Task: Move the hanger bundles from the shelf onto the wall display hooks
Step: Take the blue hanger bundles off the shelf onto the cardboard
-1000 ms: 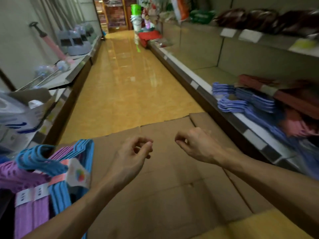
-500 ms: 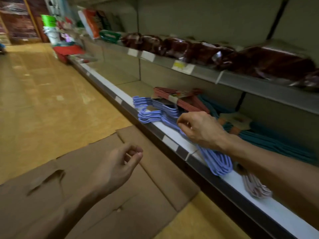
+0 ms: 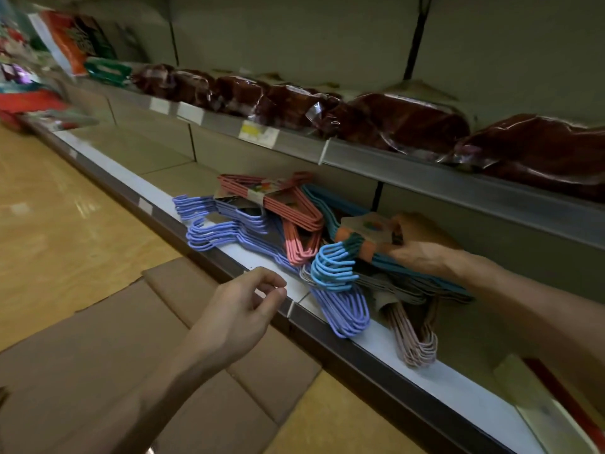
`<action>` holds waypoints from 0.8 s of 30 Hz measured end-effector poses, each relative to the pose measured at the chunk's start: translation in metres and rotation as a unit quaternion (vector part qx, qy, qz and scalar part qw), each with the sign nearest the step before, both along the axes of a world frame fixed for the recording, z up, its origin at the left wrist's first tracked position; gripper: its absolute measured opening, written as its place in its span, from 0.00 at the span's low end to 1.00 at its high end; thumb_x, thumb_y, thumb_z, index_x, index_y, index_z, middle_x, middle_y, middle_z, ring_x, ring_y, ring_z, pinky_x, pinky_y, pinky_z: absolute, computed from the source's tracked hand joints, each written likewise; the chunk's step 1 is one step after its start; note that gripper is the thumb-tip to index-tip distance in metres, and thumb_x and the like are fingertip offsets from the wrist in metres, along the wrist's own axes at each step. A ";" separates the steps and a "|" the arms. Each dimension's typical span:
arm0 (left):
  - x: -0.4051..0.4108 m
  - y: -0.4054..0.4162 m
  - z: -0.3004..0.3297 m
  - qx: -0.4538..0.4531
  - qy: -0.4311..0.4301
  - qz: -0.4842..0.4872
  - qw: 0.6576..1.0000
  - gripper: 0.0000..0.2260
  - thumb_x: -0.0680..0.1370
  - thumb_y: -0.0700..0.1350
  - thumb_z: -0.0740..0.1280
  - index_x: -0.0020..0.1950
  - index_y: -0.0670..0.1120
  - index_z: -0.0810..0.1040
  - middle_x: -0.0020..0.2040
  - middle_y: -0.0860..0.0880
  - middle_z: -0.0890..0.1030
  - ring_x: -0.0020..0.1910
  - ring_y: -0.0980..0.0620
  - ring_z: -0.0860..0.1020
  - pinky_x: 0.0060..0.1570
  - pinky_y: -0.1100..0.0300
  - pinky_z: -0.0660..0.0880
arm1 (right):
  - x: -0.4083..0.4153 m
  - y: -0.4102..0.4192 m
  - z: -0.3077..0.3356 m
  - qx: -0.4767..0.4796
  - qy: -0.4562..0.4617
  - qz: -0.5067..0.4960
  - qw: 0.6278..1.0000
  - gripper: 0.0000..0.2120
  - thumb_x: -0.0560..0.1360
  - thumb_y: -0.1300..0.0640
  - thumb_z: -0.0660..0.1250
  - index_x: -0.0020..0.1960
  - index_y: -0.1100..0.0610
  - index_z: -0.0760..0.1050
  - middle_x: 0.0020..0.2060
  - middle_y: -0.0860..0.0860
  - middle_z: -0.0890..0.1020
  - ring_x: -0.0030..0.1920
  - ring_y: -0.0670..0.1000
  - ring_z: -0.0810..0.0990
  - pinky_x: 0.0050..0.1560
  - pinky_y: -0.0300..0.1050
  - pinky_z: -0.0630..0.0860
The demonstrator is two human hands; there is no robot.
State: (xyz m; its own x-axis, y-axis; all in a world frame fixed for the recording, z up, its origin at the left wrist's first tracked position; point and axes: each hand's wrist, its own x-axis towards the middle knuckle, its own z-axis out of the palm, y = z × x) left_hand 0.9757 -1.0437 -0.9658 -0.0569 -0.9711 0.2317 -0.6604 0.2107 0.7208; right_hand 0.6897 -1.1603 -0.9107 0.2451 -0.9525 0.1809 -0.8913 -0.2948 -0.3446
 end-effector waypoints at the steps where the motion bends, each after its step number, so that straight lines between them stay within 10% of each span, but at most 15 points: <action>1: -0.002 -0.002 -0.001 0.002 0.004 -0.001 1.000 0.03 0.80 0.51 0.66 0.49 0.59 0.77 0.42 0.58 0.81 0.40 0.61 0.80 0.41 0.62 0.77 | -0.004 0.001 -0.004 0.009 -0.010 -0.005 1.000 0.10 0.69 0.34 0.72 0.32 0.32 0.74 0.25 0.36 0.75 0.26 0.36 0.73 0.23 0.30 0.64; 9: -0.017 -0.016 -0.003 0.030 0.060 0.020 0.998 0.05 0.80 0.51 0.66 0.56 0.56 0.77 0.47 0.60 0.80 0.38 0.66 0.78 0.38 0.74 0.71 | -0.022 -0.019 -0.041 0.079 0.113 -0.063 0.988 0.37 0.66 0.37 0.76 0.68 0.54 0.70 0.63 0.53 0.78 0.53 0.53 0.78 0.42 0.42 0.71; 14: -0.044 -0.028 -0.005 0.100 0.126 -0.014 0.987 0.17 0.79 0.58 0.66 0.67 0.59 0.73 0.58 0.62 0.77 0.44 0.63 0.81 0.51 0.59 0.79 | -0.020 -0.027 -0.058 0.084 0.098 -0.072 0.989 0.37 0.67 0.41 0.77 0.70 0.53 0.70 0.64 0.55 0.78 0.60 0.57 0.79 0.57 0.53 0.78; 24: -0.064 -0.038 -0.009 0.155 0.253 -0.029 0.955 0.27 0.76 0.61 0.70 0.73 0.62 0.68 0.48 0.69 0.80 0.54 0.66 0.79 0.49 0.64 0.73 | -0.030 -0.045 -0.054 0.111 0.071 -0.032 0.991 0.32 0.66 0.43 0.79 0.66 0.54 0.76 0.61 0.53 0.80 0.51 0.50 0.77 0.49 0.43 0.73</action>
State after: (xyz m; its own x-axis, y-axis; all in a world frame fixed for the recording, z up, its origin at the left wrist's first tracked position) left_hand 0.9121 -1.0814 -0.9749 -0.0698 -0.9961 -0.0538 -0.2048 -0.0385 0.9780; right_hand 0.6597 -1.2056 -0.9651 0.1902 -0.9795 -0.0658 -0.9498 -0.1667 -0.2647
